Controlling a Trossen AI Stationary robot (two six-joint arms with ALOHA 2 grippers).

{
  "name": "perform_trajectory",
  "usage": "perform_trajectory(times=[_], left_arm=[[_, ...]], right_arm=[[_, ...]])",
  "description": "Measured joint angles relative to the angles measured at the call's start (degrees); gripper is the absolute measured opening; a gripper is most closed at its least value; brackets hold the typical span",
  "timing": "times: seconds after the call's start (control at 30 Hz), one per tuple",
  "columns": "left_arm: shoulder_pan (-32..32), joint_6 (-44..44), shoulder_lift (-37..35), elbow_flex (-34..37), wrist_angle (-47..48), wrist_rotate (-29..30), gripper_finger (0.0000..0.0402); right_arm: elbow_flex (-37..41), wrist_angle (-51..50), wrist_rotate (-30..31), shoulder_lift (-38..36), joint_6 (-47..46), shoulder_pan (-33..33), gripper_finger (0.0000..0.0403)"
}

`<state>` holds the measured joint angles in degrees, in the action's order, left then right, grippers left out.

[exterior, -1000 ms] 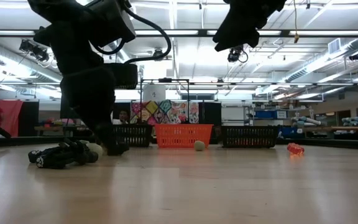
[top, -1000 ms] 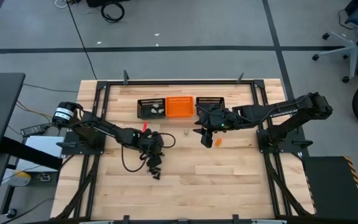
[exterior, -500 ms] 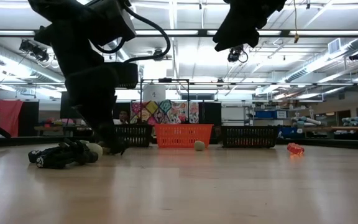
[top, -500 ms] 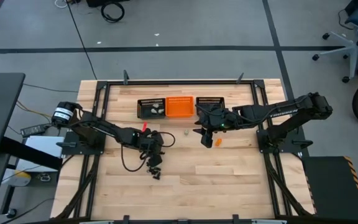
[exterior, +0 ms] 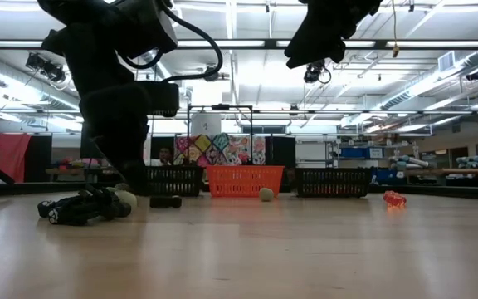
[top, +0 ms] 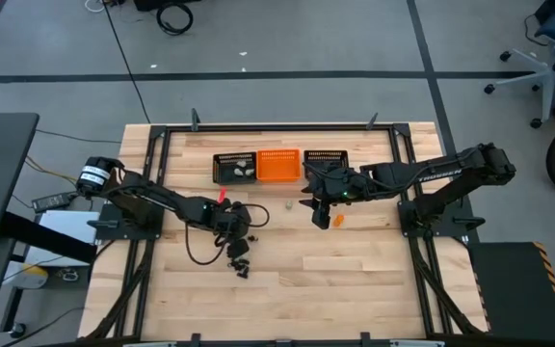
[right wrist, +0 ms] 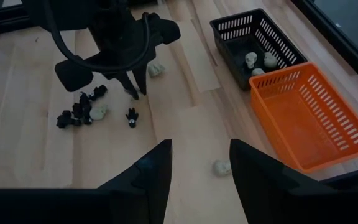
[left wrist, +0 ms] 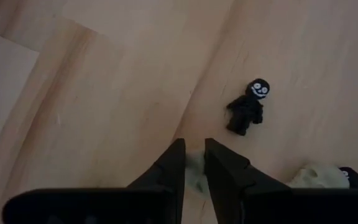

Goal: Sort Halloween decoration
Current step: Put the white skull toy into the left black bin, then put the black skeleton toy into the orange bin

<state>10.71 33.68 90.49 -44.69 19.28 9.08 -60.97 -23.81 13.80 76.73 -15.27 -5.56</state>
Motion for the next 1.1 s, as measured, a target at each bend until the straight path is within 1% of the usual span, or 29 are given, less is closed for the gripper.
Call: perform_trajectory(times=[0.13,0.37,0.43,0.5,0.6,0.67,0.77,0.87,1.0,1.1], left_arm=[[-1.6,-1.0,0.0,-2.8,2.1,0.2,0.0048],[-7.6,-9.6,-0.1,-8.9,6.9,0.7,0.0019],[-9.5,-10.2,-0.1,-10.5,9.1,0.6,0.0013],[-11.3,-9.2,-0.1,-11.5,10.2,-1.7,0.001],[-13.0,-9.3,-0.1,-11.6,12.5,-9.0,0.0012],[-12.8,-10.3,-0.1,-11.4,14.0,-10.4,0.0021],[-12.2,-10.7,-0.1,-10.7,14.3,-10.4,0.0046],[-11.1,-11.5,-0.1,-10.7,12.5,-10.4,0.0082],[-7.9,-15.9,-0.1,-10.7,9.7,-10.5,0.0137],[-5.6,-18.5,0.7,-10.7,7.9,-10.5,0.017]], right_arm=[[0.0,0.0,0.0,0.0,0.0,0.0,0.0165],[0.0,0.0,0.0,0.0,0.4,0.1,0.0165],[0.0,0.0,0.0,0.0,0.4,0.1,0.0165],[0.0,0.0,0.0,0.0,0.4,0.1,0.0165],[0.0,-0.2,0.0,0.0,0.2,0.1,0.0165],[0.0,-0.4,0.0,0.0,0.2,0.1,0.0165],[0.0,-0.8,0.0,0.0,0.2,0.1,0.0165],[0.0,-0.8,0.0,0.0,0.2,0.1,0.0165],[0.0,-0.8,0.0,0.0,0.3,0.1,0.0165],[0.0,-0.7,0.2,0.0,0.3,0.1,0.0165]])
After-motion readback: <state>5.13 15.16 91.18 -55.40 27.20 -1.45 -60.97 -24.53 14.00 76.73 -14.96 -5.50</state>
